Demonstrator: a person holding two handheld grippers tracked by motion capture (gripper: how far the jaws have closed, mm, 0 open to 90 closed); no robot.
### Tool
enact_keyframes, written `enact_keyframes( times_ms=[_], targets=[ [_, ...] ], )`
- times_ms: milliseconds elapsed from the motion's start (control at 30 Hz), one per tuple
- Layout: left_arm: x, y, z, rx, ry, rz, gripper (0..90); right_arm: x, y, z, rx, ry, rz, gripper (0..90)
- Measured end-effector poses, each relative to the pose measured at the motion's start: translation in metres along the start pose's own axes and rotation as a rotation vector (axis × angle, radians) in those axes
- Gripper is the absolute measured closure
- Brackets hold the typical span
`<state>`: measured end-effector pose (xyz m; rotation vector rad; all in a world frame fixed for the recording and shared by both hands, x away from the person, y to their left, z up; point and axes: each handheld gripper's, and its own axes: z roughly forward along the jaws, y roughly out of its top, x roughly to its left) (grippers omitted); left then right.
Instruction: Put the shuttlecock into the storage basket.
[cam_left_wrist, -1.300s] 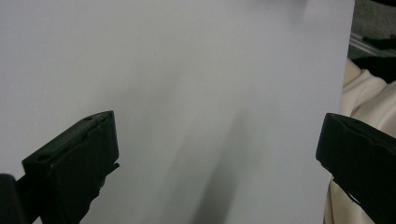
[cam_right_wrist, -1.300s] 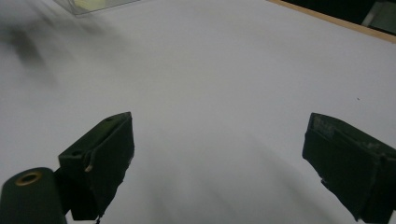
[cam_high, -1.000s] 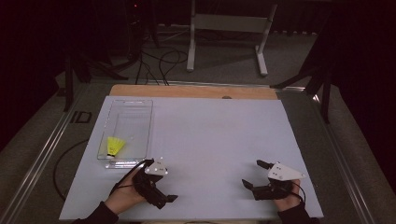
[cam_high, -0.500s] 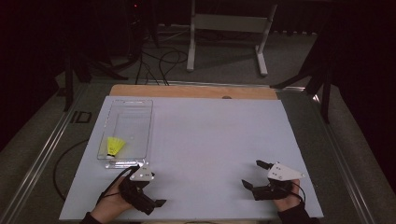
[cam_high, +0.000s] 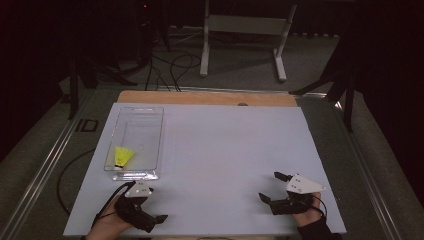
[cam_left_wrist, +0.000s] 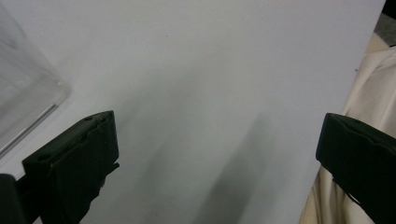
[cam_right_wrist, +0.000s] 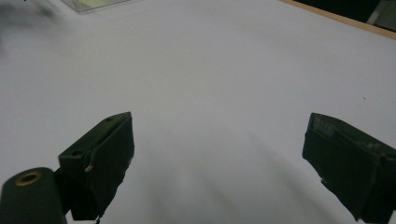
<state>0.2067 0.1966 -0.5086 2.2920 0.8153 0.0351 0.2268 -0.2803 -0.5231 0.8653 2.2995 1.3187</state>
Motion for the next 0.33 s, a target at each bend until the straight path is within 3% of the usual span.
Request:
enact_keyframes(
  times_ms=[333],
  targets=[
    [0.0049,-0.0076,-0.0028,-0.042,0.002,-0.018,0.0,-0.0005,-0.0009,0.0009,-0.001,0.007,-0.007,9.2]
  ],
)
